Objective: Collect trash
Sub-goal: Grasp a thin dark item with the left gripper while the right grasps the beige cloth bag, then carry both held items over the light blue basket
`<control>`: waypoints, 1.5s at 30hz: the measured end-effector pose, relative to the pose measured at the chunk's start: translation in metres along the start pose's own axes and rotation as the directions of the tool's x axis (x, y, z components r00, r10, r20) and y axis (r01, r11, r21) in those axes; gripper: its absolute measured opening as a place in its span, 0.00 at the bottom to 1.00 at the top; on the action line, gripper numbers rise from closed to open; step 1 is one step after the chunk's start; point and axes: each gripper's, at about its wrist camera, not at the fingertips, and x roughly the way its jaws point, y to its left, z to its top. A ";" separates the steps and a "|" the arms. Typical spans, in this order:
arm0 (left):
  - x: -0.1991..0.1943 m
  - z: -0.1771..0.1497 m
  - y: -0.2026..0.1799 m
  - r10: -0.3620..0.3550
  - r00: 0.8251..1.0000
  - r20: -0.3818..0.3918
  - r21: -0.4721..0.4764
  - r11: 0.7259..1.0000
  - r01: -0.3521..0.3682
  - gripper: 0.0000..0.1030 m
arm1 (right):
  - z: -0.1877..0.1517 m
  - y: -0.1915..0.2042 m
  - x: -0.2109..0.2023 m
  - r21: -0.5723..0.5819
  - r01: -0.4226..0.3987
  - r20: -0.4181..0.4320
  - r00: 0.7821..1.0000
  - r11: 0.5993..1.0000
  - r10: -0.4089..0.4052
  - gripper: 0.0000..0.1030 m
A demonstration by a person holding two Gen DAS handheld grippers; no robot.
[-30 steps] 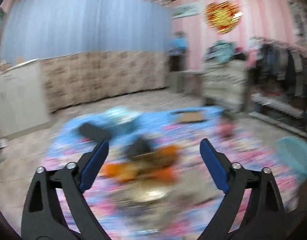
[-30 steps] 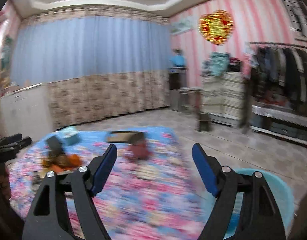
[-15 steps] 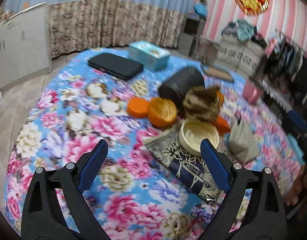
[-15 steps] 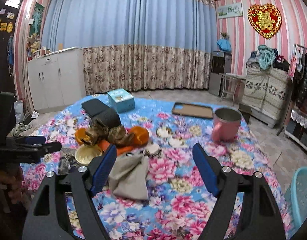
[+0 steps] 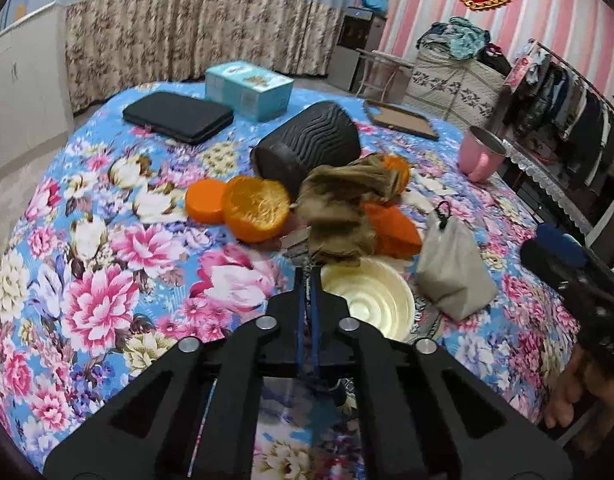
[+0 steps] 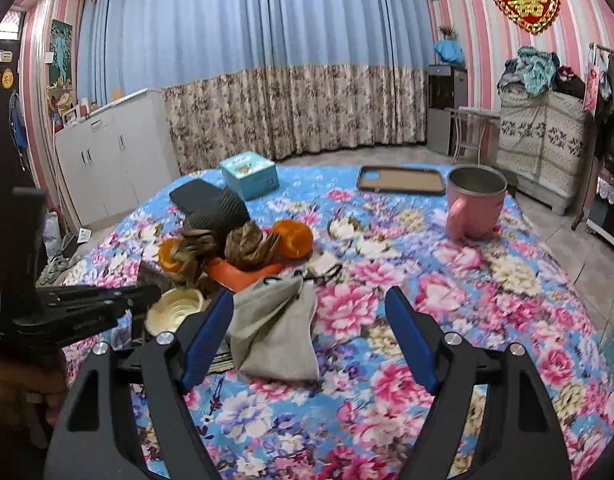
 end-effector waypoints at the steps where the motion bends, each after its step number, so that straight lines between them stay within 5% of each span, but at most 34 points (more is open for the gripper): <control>1: -0.003 0.000 0.000 0.000 1.000 0.010 0.001 1.000 0.000 0.00 | -0.001 0.001 0.002 -0.003 0.001 -0.007 1.000 1.000 -0.001 0.75; 12: -0.022 0.001 0.014 0.004 0.996 0.088 -0.047 0.999 0.000 0.00 | -0.001 0.011 0.025 -0.025 0.003 -0.061 0.998 1.000 -0.005 0.75; 21: -0.019 0.002 0.016 0.005 0.997 0.081 -0.040 0.999 -0.002 0.00 | -0.004 0.028 0.060 -0.060 -0.029 -0.196 0.980 0.998 0.017 0.74; 22: -0.019 0.001 0.016 0.005 0.997 0.081 -0.040 0.999 -0.002 0.00 | -0.005 0.028 0.063 -0.059 -0.033 -0.214 0.977 0.998 0.020 0.70; 24: -0.018 0.001 0.016 0.006 0.997 0.081 -0.040 0.999 -0.003 0.00 | -0.007 0.028 0.067 -0.057 -0.051 -0.235 0.971 0.997 0.036 0.40; 26: -0.019 0.001 0.016 0.007 0.996 0.084 -0.041 0.999 -0.004 0.00 | -0.008 0.031 0.065 -0.072 -0.063 -0.226 0.973 0.995 0.045 0.23; 28: -0.019 0.001 0.016 0.007 0.996 0.091 -0.042 0.999 -0.003 0.00 | -0.008 0.032 0.061 -0.080 -0.063 -0.212 0.976 0.995 0.045 0.20; 34: -0.032 0.003 0.017 0.008 0.990 0.141 -0.041 0.999 -0.002 0.00 | 0.002 0.020 0.035 -0.028 -0.063 -0.099 0.993 0.998 0.060 0.19; 45: -0.091 0.028 0.008 0.077 0.954 0.290 0.012 0.996 -0.084 0.00 | 0.025 0.008 -0.012 -0.043 -0.023 0.027 0.999 0.999 0.024 0.19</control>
